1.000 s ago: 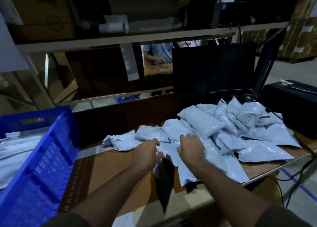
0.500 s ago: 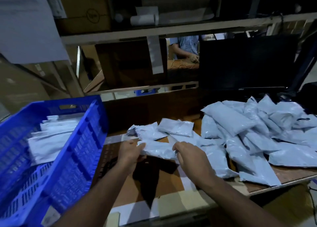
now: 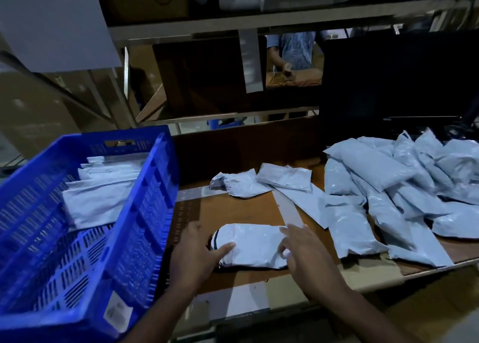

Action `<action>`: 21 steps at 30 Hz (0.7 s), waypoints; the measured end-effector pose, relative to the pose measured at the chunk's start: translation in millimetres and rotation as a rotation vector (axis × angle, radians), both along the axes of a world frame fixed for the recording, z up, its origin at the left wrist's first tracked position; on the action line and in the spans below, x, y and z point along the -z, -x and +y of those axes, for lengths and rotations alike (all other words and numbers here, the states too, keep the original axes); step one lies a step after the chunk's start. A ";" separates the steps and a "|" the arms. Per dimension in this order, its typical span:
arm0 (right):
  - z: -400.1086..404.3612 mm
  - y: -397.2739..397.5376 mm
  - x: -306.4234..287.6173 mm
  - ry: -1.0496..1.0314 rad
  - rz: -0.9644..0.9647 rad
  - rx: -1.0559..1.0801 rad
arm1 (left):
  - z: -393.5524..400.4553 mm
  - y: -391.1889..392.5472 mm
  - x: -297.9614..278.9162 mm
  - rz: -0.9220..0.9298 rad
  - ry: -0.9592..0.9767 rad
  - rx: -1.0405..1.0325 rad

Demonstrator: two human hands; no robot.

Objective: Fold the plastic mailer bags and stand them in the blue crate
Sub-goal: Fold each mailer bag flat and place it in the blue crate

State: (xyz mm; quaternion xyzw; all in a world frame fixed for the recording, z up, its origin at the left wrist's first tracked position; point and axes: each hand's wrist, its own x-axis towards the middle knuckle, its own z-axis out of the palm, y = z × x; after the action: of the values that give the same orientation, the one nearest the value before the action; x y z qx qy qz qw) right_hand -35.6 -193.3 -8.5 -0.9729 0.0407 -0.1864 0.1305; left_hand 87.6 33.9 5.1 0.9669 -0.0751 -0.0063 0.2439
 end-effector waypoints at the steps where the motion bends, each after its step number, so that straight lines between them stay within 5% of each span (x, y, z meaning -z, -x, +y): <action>1: -0.4 -3.7 -1.0 -0.036 0.008 0.007 | -1.0 0.1 -3.6 -0.129 -0.071 0.039; 3: 3.1 -16.1 -3.1 -0.045 0.015 0.017 | -9.1 -2.5 -9.4 -0.304 -0.132 0.228; 8: 24.0 -40.9 14.5 0.047 0.318 0.038 | -41.1 -10.0 14.2 -0.143 -0.309 0.727; 11: 27.2 -34.5 37.6 0.179 0.400 0.093 | -36.7 -3.6 43.4 -0.165 -0.433 0.693; 21: 27.2 -26.2 48.9 0.164 0.398 0.083 | -31.2 3.9 55.5 -0.117 -0.275 0.726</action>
State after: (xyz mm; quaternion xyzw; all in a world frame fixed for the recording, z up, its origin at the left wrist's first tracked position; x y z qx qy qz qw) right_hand -9.4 -166.1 -57.4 -0.9954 0.0903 0.0013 0.0328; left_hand 83.7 2.7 -50.4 0.8999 -0.4244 -0.0473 0.0891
